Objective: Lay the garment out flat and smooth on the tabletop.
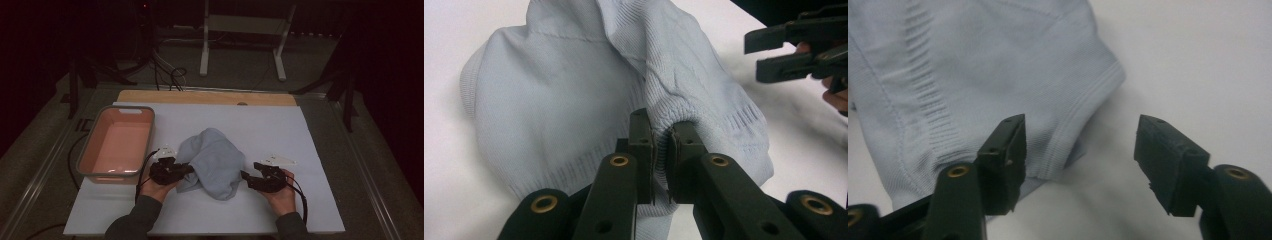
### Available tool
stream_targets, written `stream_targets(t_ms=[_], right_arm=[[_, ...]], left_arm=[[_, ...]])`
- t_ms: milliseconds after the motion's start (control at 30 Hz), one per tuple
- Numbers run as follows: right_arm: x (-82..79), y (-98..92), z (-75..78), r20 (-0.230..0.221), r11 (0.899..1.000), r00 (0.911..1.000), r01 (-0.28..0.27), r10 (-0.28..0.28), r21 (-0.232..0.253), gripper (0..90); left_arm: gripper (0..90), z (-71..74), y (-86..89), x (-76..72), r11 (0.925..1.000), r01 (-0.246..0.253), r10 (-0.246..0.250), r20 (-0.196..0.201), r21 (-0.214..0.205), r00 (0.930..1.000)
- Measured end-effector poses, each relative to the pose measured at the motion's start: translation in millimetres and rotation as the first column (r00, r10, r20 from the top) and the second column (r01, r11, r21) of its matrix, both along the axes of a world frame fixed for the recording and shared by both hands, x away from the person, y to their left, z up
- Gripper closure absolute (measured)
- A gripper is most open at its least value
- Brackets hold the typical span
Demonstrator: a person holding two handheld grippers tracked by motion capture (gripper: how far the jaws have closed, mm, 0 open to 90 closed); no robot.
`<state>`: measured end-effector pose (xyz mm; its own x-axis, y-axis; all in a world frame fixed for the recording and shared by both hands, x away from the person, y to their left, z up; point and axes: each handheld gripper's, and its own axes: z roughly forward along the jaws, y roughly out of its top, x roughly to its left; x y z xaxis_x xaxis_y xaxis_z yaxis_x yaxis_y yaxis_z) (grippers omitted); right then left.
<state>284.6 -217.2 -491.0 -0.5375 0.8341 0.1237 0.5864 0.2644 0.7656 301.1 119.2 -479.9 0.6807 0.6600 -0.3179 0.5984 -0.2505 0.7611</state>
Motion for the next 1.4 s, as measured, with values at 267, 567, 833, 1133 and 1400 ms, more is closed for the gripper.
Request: stream_targets(t_ms=[267, 567, 833, 1133, 1400], right_arm=[[4.1, 17.8, -11.1, -0.065, 0.998, 0.9967, -0.050, 0.048, -0.033, 29.8], [9.3, 29.0, -21.3, -0.135, 0.993, 0.9859, -0.106, 0.099, -0.048, 47.4], [5.2, 33.4, -10.3, -0.077, 0.988, 0.9887, -0.134, 0.129, -0.071, 78.7], [4.8, 19.6, 7.8, -0.005, 0.996, 0.9965, -0.083, 0.083, -0.042, 82.6], [7.8, 8.2, 18.2, 0.035, 0.997, 0.9979, -0.053, 0.055, -0.054, 83.2]], left_arm=[[83.7, 1.7, 4.4, -1.7, 0.9999, -0.010, 0.010, 0.008, -0.002, 0.9999], [83.6, 2.5, 6.6, -0.9, 0.9996, -0.024, 0.024, 0.019, -0.016, 0.9995], [80.0, 4.5, 8.1, -2.5, 0.9992, -0.034, 0.034, 0.029, -0.020, 0.9990], [52.6, 9.5, 12.0, -11.3, 0.9975, -0.070, 0.071, 0.054, -0.011, 0.9960], [35.6, 12.1, 15.8, -18.2, 0.9938, -0.109, 0.111, 0.084, -0.022, 0.9903]])
